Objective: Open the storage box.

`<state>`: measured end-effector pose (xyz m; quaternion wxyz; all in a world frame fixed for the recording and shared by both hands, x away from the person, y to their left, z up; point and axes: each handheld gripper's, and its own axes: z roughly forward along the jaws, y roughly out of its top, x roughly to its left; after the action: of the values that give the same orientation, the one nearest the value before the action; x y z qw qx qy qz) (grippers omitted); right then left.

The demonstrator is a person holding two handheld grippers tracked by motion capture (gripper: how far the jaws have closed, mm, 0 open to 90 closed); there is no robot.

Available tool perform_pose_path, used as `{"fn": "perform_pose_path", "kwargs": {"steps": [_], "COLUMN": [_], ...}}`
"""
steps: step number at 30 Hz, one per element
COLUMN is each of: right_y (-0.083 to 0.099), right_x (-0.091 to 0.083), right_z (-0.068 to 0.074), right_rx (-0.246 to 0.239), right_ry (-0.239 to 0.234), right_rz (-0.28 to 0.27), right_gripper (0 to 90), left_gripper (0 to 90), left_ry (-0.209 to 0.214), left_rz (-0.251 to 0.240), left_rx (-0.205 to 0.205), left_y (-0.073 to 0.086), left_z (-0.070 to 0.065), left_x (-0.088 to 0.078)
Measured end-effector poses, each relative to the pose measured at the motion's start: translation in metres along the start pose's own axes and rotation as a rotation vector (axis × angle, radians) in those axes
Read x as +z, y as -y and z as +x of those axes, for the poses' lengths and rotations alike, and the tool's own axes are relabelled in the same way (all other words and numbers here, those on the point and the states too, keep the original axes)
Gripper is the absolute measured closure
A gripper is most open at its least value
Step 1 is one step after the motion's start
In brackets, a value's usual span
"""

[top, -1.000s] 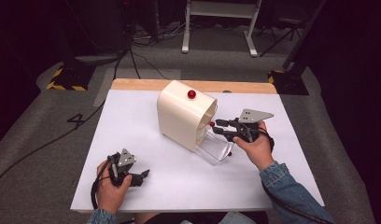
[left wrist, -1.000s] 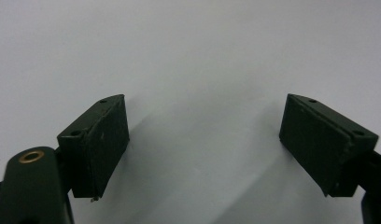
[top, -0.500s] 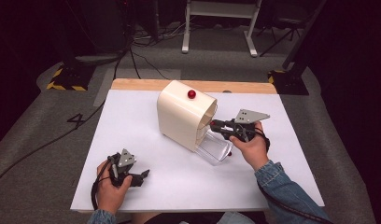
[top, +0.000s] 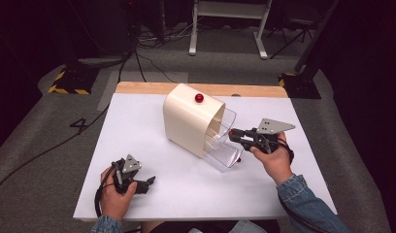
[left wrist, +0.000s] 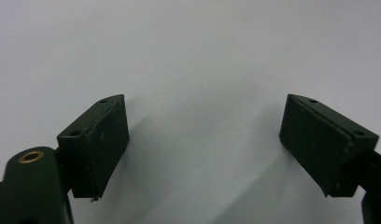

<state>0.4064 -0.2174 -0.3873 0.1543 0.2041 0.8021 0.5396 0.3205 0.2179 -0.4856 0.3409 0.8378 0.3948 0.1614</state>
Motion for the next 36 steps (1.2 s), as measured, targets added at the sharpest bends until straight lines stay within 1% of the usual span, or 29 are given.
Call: {"fn": "perform_pose_path", "kwargs": {"steps": [7, 13, 17, 20, 24, 25, 26, 27, 29, 31, 36], "right_y": [0.005, 0.010, 0.015, 0.019, 0.023, 0.023, 0.024, 0.024, 0.025, 0.026, 0.029], "right_x": [-0.016, -0.025, -0.031, -0.033, -0.032, -0.032, -0.032, -0.031, -0.032, -0.033, -0.040], "right_z": [0.001, 0.002, 0.002, 0.000, -0.002, -0.002, -0.003, -0.003, -0.004, -0.004, -0.003], "right_rx": [0.003, 0.003, 0.014, 0.021, 0.032, 0.033, 0.037, 0.037, 0.044, 0.051, 0.054], "right_ry": [0.011, 0.016, 0.016, 0.014, 0.005, 0.004, 0.013, 0.020, 0.016, 0.020, 0.025], "right_rz": [0.000, -0.001, -0.003, 0.001, 0.002, 0.004, 0.000, -0.001, 0.002, -0.003, -0.001], "right_gripper": [74.2, 74.2, 74.2, 74.1, 73.7, 72.1, 66.3, 63.1, 60.8, 55.8, 53.1], "left_gripper": [16.0, 16.0, 16.1, 16.1, 16.1, 16.1, 16.1, 16.1, 16.1, 16.1, 16.1], "left_ry": [0.000, -0.001, -0.004, -0.016, -0.012, -0.009, -0.006, -0.005, -0.005, -0.005, -0.005], "left_rz": [0.001, 0.001, -0.002, -0.005, -0.004, -0.002, -0.001, -0.001, -0.001, 0.000, -0.002], "left_rx": [0.000, 0.000, 0.003, 0.013, 0.012, 0.011, 0.007, 0.006, 0.006, 0.009, 0.005], "left_y": [0.000, 0.000, 0.000, 0.000, 0.000, 0.000, 0.000, 0.000, 0.000, 0.000, 0.000], "left_z": [0.001, 0.001, -0.001, -0.002, -0.001, -0.001, -0.001, -0.001, -0.001, 0.000, -0.001], "left_x": [0.000, 0.000, 0.000, -0.001, 0.000, 0.000, 0.000, 0.000, 0.000, 0.000, 0.000]}}
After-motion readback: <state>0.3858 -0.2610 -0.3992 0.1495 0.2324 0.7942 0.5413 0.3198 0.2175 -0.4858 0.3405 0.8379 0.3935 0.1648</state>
